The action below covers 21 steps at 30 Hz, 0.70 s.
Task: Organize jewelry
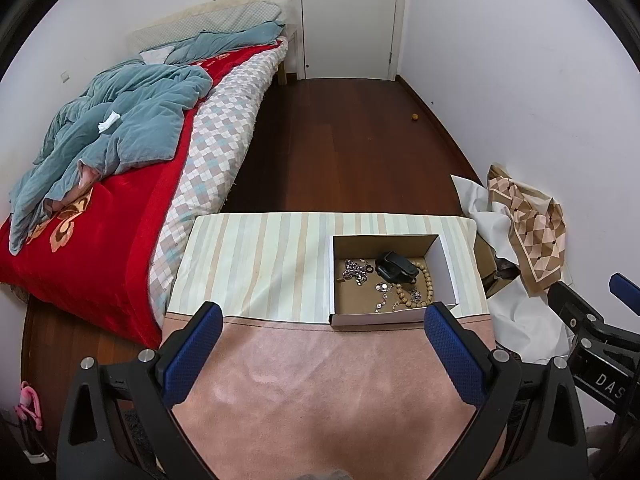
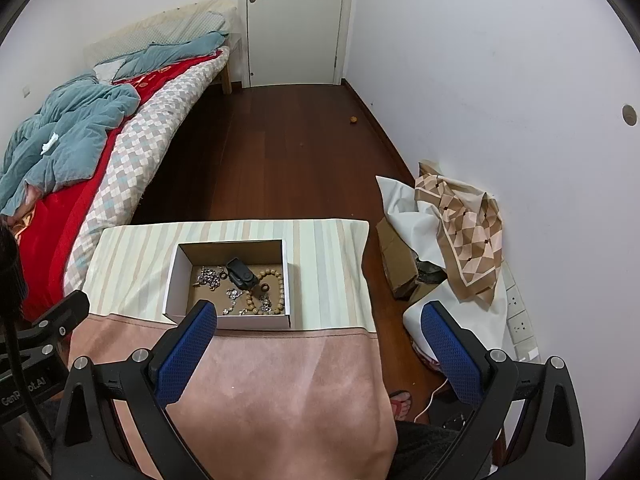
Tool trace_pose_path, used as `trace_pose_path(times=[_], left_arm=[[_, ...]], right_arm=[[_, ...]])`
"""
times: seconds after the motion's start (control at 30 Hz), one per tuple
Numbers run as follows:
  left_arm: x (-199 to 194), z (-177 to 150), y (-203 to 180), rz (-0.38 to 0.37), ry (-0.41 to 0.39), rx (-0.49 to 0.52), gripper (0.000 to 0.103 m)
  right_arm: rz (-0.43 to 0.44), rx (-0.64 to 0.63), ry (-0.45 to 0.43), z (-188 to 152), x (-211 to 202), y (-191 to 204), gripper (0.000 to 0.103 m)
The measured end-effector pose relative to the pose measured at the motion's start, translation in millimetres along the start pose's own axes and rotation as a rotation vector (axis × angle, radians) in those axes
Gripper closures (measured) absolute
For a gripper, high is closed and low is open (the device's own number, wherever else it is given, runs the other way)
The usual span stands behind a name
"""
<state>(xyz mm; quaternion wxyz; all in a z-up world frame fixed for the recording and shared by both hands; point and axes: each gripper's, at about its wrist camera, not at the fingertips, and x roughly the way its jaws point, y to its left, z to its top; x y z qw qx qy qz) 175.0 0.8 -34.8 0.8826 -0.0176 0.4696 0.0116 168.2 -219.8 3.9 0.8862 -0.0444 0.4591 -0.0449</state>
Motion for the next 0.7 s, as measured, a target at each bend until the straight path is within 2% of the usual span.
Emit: trace_pose_path(times=[0.7], left_arm=[[-5.8, 0.1, 0.1, -0.008, -0.01, -0.006, 0.0]], right_arm=[[0.0, -0.002, -0.01, 0.5, -4.9, -1.5, 0.0]])
